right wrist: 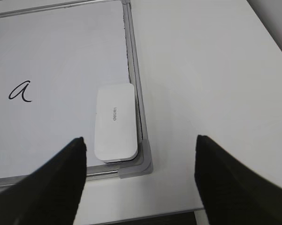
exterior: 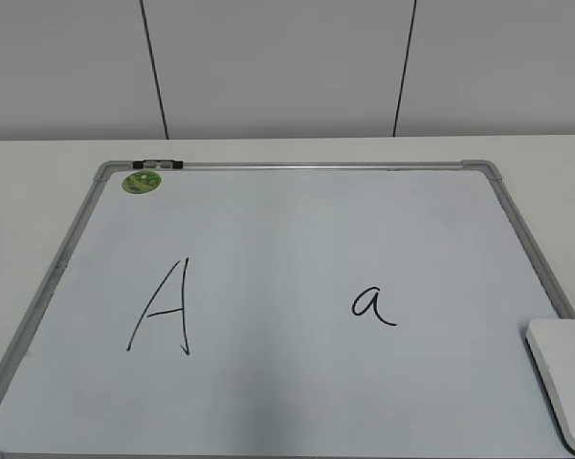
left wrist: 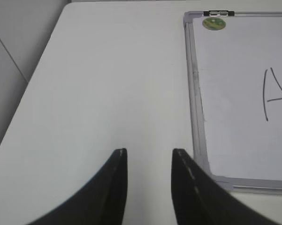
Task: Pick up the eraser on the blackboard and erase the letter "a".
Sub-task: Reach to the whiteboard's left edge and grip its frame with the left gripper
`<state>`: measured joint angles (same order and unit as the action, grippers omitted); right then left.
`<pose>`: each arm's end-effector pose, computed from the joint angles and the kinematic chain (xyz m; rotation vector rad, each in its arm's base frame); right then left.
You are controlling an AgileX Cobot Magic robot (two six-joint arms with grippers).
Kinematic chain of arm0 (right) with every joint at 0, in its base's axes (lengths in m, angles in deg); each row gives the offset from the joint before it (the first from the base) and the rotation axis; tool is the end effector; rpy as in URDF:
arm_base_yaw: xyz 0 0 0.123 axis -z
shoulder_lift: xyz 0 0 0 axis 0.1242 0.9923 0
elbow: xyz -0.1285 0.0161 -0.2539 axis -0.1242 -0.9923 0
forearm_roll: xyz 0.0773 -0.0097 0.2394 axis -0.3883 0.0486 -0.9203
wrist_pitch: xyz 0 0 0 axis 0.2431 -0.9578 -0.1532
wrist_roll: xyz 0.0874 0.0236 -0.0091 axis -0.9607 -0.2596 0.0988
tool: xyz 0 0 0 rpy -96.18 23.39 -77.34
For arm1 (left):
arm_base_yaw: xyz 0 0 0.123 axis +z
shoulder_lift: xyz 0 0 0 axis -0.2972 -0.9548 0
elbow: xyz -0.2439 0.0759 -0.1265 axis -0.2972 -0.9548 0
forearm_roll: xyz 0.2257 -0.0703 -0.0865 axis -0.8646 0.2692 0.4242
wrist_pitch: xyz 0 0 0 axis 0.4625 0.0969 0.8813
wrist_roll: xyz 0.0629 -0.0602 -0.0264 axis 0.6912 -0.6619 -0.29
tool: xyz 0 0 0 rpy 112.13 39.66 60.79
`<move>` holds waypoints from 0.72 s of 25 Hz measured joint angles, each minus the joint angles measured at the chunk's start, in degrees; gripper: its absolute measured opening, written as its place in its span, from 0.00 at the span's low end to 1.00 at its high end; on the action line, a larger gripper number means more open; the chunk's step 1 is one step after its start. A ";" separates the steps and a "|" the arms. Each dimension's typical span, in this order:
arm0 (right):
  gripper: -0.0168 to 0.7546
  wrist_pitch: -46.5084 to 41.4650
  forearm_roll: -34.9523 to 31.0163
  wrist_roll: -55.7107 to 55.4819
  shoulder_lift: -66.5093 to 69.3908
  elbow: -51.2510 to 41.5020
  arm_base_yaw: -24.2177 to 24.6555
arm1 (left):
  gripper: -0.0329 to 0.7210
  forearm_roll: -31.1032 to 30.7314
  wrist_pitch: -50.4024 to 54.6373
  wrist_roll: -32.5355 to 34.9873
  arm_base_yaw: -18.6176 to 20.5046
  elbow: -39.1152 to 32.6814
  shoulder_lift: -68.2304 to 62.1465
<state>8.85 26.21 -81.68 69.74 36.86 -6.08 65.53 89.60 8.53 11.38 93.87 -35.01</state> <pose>-0.0102 -0.0044 0.2679 0.1422 2.1133 -0.0121 -0.0058 0.0164 0.2795 -0.0955 2.0739 0.0618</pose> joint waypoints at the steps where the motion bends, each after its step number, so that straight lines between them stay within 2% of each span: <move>1: 0.71 0.00 0.00 0.00 0.00 0.00 0.00 | 0.35 -1.03 -1.34 0.00 0.00 0.16 -0.30; 8: 0.71 0.00 0.00 0.00 0.00 0.00 0.00 | 0.35 -3.63 -14.22 0.00 0.00 5.63 -13.91; 14: 0.71 0.00 0.00 0.00 0.00 0.00 0.00 | 0.35 -3.65 -17.78 0.00 -2.83 9.95 -32.63; 18: 0.71 0.00 0.00 0.00 0.00 0.00 0.00 | 0.36 -0.89 -17.54 0.00 -3.10 15.41 -48.06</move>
<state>8.85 26.21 -81.68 69.74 36.86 -6.08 64.64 72.06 8.53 8.28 109.28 -83.06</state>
